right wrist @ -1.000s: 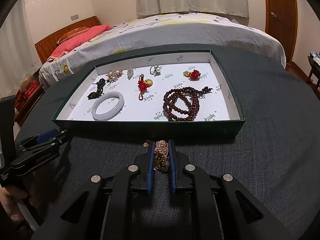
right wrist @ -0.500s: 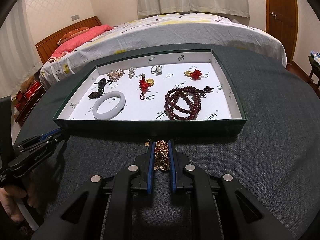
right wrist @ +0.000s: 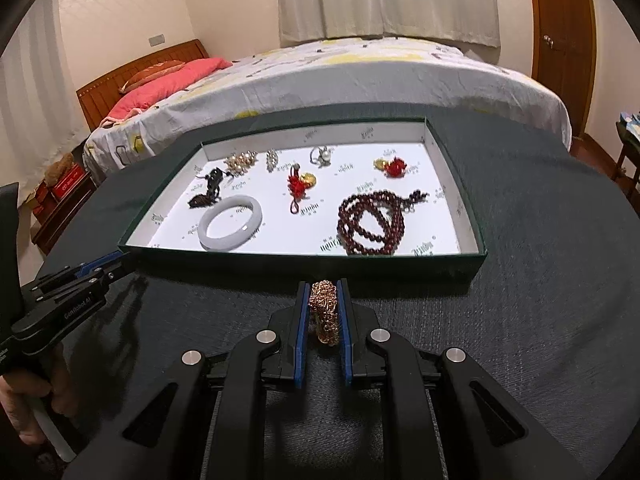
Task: Organize jewelry
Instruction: 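Carry the pearl brooch with the left tool while the right tool carries the gold chain over the box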
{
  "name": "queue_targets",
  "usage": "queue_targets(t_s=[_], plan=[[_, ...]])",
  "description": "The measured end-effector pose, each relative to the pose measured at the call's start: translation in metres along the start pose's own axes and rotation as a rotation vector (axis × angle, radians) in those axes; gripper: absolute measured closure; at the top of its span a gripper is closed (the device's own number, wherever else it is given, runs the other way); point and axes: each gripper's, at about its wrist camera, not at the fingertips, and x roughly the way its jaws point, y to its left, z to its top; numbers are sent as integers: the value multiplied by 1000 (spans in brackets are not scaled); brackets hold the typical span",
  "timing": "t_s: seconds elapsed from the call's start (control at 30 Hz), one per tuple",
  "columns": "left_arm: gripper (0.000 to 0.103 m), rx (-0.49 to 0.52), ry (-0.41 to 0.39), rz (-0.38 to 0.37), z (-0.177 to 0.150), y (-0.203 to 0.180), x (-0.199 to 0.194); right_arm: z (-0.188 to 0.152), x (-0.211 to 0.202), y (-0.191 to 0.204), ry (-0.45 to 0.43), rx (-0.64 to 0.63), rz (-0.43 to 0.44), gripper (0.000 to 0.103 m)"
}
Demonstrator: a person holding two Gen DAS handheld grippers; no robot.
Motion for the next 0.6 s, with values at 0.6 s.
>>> queue_targets(t_s=[0.6], plan=[[82,-12,-80,-28,20,-5,-39,18,-40,8,-94,-18,11,89]])
